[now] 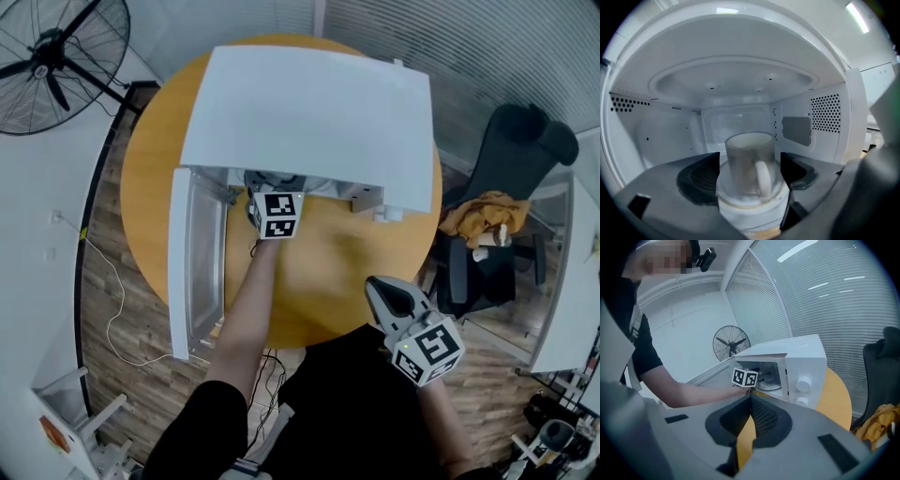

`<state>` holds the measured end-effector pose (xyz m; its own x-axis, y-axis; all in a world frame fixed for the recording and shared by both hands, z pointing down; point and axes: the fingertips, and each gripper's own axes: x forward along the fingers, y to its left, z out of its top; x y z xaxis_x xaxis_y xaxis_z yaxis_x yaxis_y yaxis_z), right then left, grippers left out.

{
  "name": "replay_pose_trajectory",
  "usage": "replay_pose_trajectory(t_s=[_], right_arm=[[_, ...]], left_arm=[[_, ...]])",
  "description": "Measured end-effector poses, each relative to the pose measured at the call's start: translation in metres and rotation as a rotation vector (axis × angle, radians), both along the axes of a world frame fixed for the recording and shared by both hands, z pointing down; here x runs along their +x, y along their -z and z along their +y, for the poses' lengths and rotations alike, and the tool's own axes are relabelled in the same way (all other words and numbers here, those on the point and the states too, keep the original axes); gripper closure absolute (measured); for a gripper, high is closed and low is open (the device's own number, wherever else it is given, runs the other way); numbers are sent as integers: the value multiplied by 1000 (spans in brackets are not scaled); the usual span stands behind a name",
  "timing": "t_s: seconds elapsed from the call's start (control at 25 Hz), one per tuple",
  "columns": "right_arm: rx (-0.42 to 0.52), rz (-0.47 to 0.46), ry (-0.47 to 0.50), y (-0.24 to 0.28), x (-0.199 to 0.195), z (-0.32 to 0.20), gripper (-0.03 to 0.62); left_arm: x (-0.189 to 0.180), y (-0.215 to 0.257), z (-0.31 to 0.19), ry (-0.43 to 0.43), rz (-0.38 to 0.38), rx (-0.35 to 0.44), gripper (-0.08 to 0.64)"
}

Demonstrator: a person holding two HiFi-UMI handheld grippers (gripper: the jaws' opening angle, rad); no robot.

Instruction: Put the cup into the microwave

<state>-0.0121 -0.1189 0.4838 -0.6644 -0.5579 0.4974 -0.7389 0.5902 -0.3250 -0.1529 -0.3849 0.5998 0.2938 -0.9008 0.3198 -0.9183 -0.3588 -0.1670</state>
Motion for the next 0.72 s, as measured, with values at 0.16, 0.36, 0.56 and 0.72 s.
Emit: replay_pose_trajectory(t_s=[0.16,0.36,0.56,0.72], right_arm=[[17,-18,16,4,2,4,583],[50,-40,47,13,7,17,583],[83,-60,83,22,23,38,583],[105,-73,99,28,43,56,583]], left_arm=[[-5,8,17,27,11,2,178],[-3,24,49,49,13,12,178],[10,39,87,74,7,13,178],[27,53,122,94,8,17,178]])
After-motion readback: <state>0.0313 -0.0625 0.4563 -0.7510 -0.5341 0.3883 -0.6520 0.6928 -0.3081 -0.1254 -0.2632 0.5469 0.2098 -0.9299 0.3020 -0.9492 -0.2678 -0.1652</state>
